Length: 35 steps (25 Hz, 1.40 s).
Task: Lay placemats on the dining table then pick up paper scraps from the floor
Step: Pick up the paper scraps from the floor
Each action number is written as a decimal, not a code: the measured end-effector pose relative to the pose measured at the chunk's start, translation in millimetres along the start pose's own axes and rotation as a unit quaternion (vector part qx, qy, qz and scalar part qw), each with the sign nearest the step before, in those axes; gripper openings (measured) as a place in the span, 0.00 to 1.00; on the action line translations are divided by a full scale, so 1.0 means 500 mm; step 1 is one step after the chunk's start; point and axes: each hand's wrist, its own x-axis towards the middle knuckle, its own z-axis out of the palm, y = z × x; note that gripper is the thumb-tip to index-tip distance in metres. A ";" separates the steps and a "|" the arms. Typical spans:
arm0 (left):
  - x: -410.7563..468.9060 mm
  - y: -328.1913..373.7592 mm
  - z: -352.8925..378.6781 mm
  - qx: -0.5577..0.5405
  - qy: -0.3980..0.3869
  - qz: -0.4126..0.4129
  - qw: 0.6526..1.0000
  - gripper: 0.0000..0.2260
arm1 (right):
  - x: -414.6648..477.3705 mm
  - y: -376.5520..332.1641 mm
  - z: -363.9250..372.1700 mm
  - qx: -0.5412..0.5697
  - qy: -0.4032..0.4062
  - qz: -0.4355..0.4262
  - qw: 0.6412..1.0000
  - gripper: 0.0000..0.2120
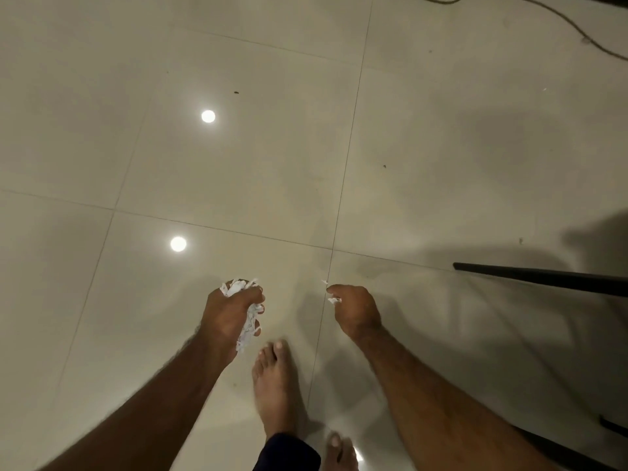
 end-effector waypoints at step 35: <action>0.119 0.008 0.081 0.030 0.002 -0.042 0.999 0.04 | 0.114 -0.003 0.015 0.104 0.069 0.070 0.990 0.21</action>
